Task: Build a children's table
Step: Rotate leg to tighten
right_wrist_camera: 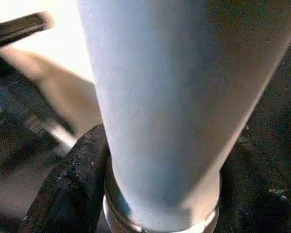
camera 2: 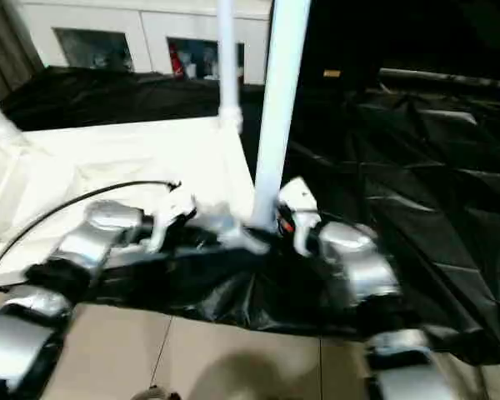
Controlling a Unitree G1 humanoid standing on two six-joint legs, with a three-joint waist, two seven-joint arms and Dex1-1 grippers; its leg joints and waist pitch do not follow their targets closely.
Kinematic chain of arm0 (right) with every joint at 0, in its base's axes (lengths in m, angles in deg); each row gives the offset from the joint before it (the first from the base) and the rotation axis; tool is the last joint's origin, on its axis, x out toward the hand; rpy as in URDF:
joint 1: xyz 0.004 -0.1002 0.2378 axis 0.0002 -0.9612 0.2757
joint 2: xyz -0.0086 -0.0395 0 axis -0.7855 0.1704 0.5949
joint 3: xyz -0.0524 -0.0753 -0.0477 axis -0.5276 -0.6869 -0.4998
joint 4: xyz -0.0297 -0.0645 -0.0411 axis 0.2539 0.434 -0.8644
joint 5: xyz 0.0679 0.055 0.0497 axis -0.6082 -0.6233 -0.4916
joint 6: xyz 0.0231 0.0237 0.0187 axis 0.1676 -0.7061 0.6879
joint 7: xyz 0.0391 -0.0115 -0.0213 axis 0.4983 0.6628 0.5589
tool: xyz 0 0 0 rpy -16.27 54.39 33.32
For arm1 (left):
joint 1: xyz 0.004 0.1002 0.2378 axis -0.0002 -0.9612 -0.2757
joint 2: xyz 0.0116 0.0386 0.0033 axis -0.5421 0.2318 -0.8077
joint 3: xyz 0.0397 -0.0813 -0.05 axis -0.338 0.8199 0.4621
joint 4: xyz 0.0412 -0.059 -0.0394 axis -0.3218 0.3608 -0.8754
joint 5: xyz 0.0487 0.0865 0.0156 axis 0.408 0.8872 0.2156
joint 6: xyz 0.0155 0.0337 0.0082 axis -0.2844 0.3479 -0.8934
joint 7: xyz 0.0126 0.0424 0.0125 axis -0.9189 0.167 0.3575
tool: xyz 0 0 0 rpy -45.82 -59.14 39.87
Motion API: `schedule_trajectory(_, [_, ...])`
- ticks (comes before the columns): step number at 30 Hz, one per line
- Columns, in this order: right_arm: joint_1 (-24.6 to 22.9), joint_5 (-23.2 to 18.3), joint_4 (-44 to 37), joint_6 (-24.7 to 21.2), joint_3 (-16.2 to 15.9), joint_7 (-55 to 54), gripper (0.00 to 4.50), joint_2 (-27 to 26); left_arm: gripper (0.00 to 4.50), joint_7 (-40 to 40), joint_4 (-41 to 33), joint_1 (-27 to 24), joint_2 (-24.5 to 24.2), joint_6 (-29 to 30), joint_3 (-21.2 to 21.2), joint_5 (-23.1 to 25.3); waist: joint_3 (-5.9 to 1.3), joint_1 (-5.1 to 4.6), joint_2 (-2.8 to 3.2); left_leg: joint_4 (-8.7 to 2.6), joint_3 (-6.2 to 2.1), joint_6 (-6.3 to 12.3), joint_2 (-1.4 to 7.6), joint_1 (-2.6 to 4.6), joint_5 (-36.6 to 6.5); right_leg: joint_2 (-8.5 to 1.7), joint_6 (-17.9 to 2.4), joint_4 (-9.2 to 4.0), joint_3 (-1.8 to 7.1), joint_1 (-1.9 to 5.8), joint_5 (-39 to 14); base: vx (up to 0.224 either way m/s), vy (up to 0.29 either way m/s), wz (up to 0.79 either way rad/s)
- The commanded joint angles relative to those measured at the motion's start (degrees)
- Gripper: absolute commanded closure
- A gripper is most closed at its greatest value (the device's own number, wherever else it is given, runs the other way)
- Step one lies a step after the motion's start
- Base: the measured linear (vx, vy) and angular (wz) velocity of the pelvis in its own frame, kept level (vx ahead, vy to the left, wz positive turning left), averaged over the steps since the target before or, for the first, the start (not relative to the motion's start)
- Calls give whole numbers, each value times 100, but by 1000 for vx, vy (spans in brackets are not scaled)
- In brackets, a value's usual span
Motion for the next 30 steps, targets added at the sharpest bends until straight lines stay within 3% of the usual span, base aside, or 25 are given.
schedule_trajectory(1, [-21,79,499,-361,73,-1004,178,-376,450,1045,304,149,408,228,221,-88,-280,-49,-86,-401,-17,75,107,67,-1365,-351,-942,-540,231,238,-2016,0,0,0])
schedule_trajectory(2, [30,46,613,-420,201,-1388,178,-515,450,1280,376,209,530,270,242,-76,-270,-76,-88,-408,-6,53,104,65,-1372,-336,-928,-547,244,215,-2018,0,0,0])
schedule_trajectory(3, [90,-9,739,-460,345,-1811,178,-692,450,1547,443,274,675,328,259,-59,-267,-88,-94,-413,-15,12,99,112,-1534,-332,-922,-570,238,185,-2155,0,0,0])
schedule_trajectory(6, [243,-70,946,-434,533,-2530,179,-1102,450,1840,443,350,1009,409,220,-11,-270,-108,-112,-414,-17,50,92,85,-1520,-346,-893,-586,247,193,-2131,0,0,0])
schedule_trajectory(11, [358,281,1032,55,136,-2249,179,-1213,450,1651,325,315,1145,329,112,11,-281,-97,-106,-409,-13,172,82,39,-1415,-347,-875,-567,243,223,-1841,0,0,0])
schedule_trajectory(14, [343,106,942,140,275,-1955,110,-1144,450,1416,290,259,946,237,83,26,-275,-91,-91,-418,-21,202,81,38,-1466,-346,-869,-571,241,228,-1897,0,0,0])
schedule_trajectory(18, [344,46,781,220,194,-1353,81,-871,450,991,245,203,638,97,33,39,-291,-106,-104,-412,-26,284,83,-13,-1329,-348,-912,-542,232,271,-1680,0,0,0])
schedule_trajectory(21, [307,-52,608,130,128,-885,69,-668,450,705,205,164,483,-9,1,42,-299,-112,-103,-389,-11,348,89,-10,-1219,-353,-1000,-531,233,279,-1515,0,0,0])
schedule_trajectory(23, [158,-70,202,69,-176,214,69,-168,450,131,135,103,197,-74,-73,40,-314,-102,-101,-372,-7,402,92,-1,-1078,-348,-1054,-512,227,286,-1298,0,0,0])
schedule_trajectory(26, [38,-123,-109,19,-358,881,69,164,450,-207,111,81,34,-135,-111,29,-338,-93,-99,-344,-6,527,101,-40,-760,-334,-1242,-419,213,325,-595,0,0,0])
schedule_trajectory(27, [-41,-211,-332,-64,-457,1335,69,398,450,-463,108,69,-79,-230,-147,25,-334,-96,-45,-342,-10,528,105,-16,-735,-332,-1288,-418,214,312,-527,0,0,0])
schedule_trajectory(28, [-99,-251,-483,-113,-521,1694,69,573,450,-680,100,48,-174,-348,-187,30,-343,-81,-72,-320,3,601,109,-2,-698,-291,-1362,-398,210,341,-261,0,0,0])
schedule_trajectory(30, [-179,-300,-677,-170,-611,2168,69,818,450,-974,74,19,-308,-447,-252,44,-353,-67,-51,-315,7,676,127,-14,-646,-296,-1503,-344,199,335,77,0,0,0])
